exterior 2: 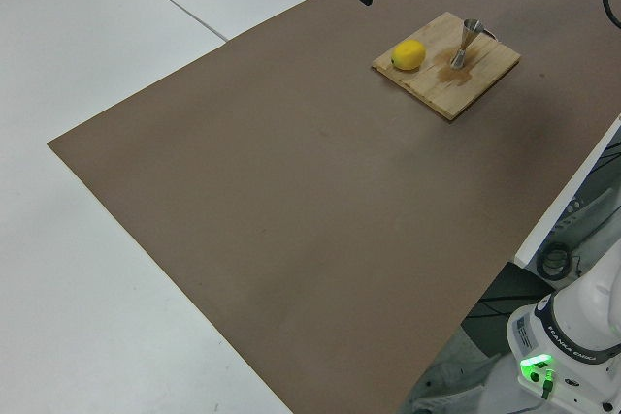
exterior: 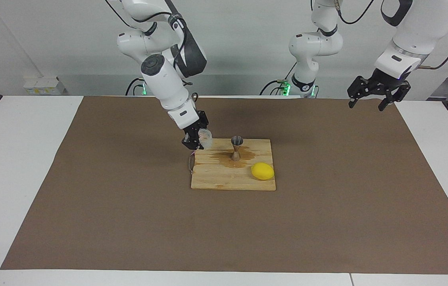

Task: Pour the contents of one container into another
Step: 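Carry the white cup over the metal cup with the right gripper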

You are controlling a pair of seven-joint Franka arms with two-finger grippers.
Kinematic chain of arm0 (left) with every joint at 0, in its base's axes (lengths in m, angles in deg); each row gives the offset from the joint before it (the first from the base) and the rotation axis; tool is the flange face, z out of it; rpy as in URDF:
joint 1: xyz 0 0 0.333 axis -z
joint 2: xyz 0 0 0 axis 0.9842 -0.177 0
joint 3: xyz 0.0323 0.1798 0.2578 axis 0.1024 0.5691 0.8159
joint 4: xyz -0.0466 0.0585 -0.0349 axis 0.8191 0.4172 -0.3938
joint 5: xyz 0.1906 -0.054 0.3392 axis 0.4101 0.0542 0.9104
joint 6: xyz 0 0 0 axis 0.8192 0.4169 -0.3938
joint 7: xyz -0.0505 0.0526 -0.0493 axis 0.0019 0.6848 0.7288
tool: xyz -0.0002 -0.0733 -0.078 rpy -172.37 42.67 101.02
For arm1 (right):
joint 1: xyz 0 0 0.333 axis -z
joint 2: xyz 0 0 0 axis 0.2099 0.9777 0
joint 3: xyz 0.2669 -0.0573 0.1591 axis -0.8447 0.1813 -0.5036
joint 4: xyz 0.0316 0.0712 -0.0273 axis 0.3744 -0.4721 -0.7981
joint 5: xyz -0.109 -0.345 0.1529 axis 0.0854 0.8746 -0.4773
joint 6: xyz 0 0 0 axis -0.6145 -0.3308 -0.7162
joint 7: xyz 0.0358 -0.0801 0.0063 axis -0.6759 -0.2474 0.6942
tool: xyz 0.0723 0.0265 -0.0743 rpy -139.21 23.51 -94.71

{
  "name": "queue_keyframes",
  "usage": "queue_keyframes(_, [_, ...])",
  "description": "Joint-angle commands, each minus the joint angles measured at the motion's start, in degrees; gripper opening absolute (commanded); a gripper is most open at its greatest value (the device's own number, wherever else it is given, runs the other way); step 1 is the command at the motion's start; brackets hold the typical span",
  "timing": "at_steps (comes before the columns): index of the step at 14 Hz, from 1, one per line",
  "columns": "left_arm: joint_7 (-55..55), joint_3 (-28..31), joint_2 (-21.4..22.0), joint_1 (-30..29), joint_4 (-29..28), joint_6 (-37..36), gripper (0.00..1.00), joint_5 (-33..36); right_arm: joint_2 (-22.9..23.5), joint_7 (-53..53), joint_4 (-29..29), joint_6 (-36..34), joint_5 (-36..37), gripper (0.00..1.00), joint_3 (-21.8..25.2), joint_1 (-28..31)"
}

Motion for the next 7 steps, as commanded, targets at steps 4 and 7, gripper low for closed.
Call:
queue_keyframes(4, [-0.27,-0.99,1.07,-0.27,-1.75,-0.26,1.00,2.86,1.40,-6.34,2.53,-2.42,7.88,0.43,-0.12,-4.43])
queue_keyframes(7, [0.35,-1.08,0.72,0.26,-1.66,0.79,1.00,2.42,1.40,-8.54,2.79,-2.69,11.67,0.43,-0.12,-4.62])
